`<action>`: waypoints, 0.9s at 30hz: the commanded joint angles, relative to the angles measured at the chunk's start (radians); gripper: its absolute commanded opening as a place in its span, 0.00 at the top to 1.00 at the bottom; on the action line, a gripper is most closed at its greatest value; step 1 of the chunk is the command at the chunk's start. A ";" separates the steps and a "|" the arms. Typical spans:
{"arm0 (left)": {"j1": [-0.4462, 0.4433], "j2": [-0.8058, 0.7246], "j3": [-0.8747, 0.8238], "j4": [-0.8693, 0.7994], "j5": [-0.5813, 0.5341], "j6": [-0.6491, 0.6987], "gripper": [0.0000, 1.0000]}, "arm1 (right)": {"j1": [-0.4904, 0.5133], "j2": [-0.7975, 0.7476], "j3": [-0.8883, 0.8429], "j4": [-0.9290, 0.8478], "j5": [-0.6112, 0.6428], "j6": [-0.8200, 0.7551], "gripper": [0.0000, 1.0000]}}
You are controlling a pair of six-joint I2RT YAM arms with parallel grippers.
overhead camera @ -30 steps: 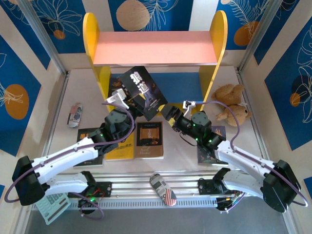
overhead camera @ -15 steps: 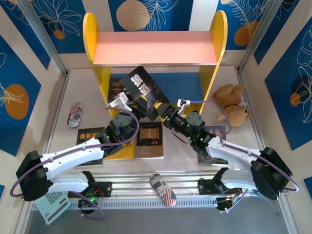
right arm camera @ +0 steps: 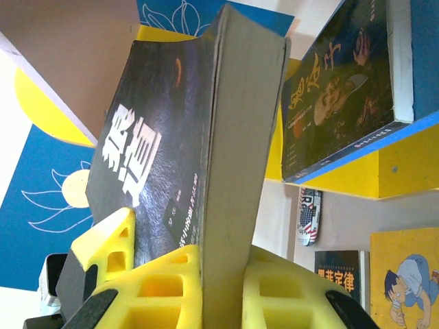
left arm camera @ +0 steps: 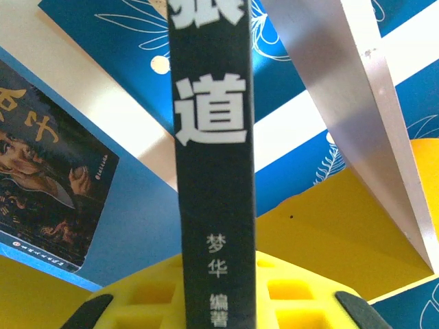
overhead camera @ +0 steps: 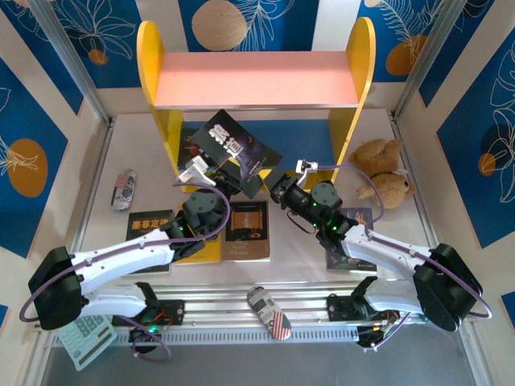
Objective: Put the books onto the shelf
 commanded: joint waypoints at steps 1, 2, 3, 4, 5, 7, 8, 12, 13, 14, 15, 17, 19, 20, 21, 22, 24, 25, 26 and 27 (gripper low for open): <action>-0.015 -0.007 0.006 0.040 -0.010 -0.004 0.89 | -0.029 -0.038 0.003 -0.005 -0.006 -0.064 0.97; -0.015 -0.010 0.006 0.030 -0.014 -0.004 0.83 | -0.034 -0.043 0.003 -0.011 -0.012 -0.071 0.97; -0.016 -0.013 0.007 0.020 -0.018 0.002 0.79 | -0.043 -0.049 0.005 -0.015 -0.021 -0.083 0.99; -0.016 -0.018 0.007 0.008 -0.024 0.007 0.75 | -0.052 -0.053 0.008 -0.015 -0.033 -0.093 1.00; -0.015 -0.024 0.008 -0.004 -0.029 0.012 0.72 | -0.060 -0.055 0.011 -0.012 -0.046 -0.102 1.00; -0.015 -0.041 0.008 -0.034 -0.039 0.030 0.66 | -0.076 -0.052 0.028 -0.001 -0.080 -0.119 1.00; -0.015 -0.049 0.011 -0.057 -0.045 0.036 0.64 | -0.082 -0.049 0.038 0.004 -0.095 -0.126 1.00; -0.014 -0.095 0.010 -0.148 -0.077 0.051 0.56 | -0.094 -0.039 0.090 -0.012 -0.140 -0.175 1.00; -0.013 -0.111 0.009 -0.178 -0.087 0.053 0.56 | -0.098 -0.037 0.101 -0.021 -0.149 -0.187 1.00; -0.013 -0.125 0.007 -0.200 -0.099 0.057 0.56 | -0.102 -0.035 0.110 -0.027 -0.155 -0.194 1.00; -0.013 -0.142 0.005 -0.226 -0.110 0.061 0.55 | -0.111 -0.033 0.118 -0.032 -0.167 -0.204 1.00; -0.013 -0.174 0.007 -0.278 -0.128 0.084 0.55 | -0.128 -0.026 0.134 -0.044 -0.189 -0.213 1.00; -0.008 -0.207 0.026 -0.366 -0.141 0.106 0.54 | -0.144 -0.016 0.154 -0.060 -0.211 -0.228 1.00; -0.004 -0.218 0.038 -0.409 -0.145 0.113 0.54 | -0.150 -0.012 0.163 -0.070 -0.217 -0.237 1.00; -0.002 -0.231 0.051 -0.455 -0.147 0.125 0.54 | -0.154 -0.005 0.174 -0.081 -0.226 -0.249 1.00; 0.003 -0.243 0.064 -0.494 -0.145 0.135 0.54 | -0.159 0.001 0.185 -0.093 -0.235 -0.260 1.00; 0.014 -0.264 0.086 -0.557 -0.119 0.149 0.54 | -0.164 0.015 0.208 -0.116 -0.250 -0.281 1.00; 0.020 -0.271 0.102 -0.589 -0.100 0.162 0.54 | -0.164 0.022 0.221 -0.128 -0.257 -0.294 1.00; 0.024 -0.276 0.117 -0.623 -0.091 0.171 0.54 | -0.167 0.029 0.228 -0.139 -0.261 -0.304 1.00; 0.027 -0.278 0.140 -0.671 -0.079 0.182 0.54 | -0.168 0.036 0.239 -0.148 -0.264 -0.316 1.00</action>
